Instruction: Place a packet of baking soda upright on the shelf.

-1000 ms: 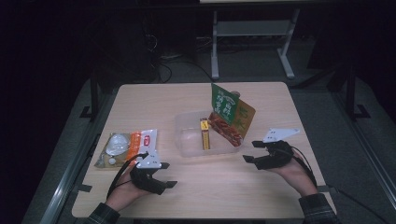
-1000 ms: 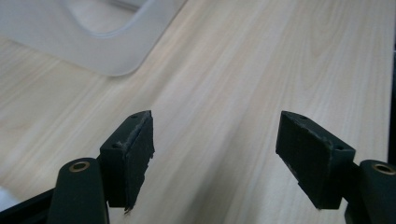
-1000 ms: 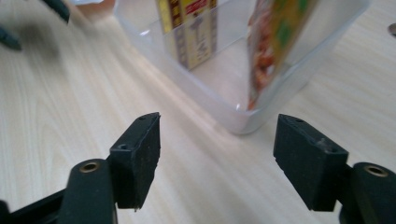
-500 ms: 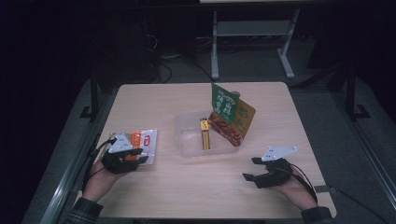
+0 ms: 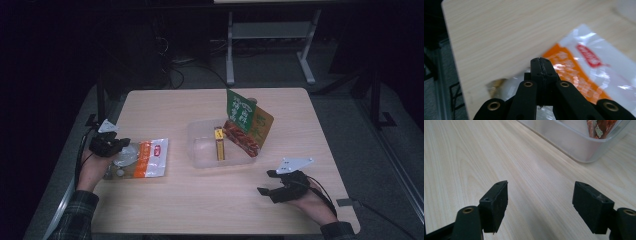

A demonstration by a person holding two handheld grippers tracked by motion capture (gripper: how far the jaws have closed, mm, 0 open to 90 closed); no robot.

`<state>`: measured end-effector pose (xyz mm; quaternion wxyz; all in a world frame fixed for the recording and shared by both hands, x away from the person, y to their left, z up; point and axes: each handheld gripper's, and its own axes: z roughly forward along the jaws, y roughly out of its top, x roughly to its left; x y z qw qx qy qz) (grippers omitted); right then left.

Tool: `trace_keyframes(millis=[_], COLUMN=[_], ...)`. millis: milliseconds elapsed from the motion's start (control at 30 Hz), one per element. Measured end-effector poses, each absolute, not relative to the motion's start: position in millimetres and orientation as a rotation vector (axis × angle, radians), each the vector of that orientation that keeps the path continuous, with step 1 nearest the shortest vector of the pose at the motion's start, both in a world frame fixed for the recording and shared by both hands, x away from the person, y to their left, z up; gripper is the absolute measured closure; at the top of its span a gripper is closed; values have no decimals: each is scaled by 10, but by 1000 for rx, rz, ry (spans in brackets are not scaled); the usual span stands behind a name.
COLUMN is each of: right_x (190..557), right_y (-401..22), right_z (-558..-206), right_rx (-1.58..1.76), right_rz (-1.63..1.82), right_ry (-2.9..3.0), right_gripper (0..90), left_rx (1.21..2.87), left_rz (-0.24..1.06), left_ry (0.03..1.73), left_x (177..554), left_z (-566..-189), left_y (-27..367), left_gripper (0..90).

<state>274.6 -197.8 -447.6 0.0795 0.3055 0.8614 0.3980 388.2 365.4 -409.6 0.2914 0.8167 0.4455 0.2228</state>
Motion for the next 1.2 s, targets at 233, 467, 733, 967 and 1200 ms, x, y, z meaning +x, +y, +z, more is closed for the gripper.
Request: trace_keyframes(millis=[233,467,733,967,1200], right_x=[2753,2744,2741,2733,2723], right_y=[-1993,-1995,-1982,-1978,-1971], right_z=[-4492,-4497,-4500,-4494,-4498], right_rx=[925,927,920,912,891], right_rz=[1190,1172,1160,1147,1124], right_ry=[2573,2578,2584,2586,2594], right_gripper=[278,278,278,279,278], left_rx=[2170,2206,2223,2247,2250], left_rz=[585,518,465,451,449], left_ry=[1256,1312,1293,1260,1269], left_x=[4202,4253,4049,3779,3550], left_z=[-4208,-4351,-4287,-4282,-4277], left_y=[3795,3860,3912,3910,3992], left_gripper=[898,899,899,899,900])
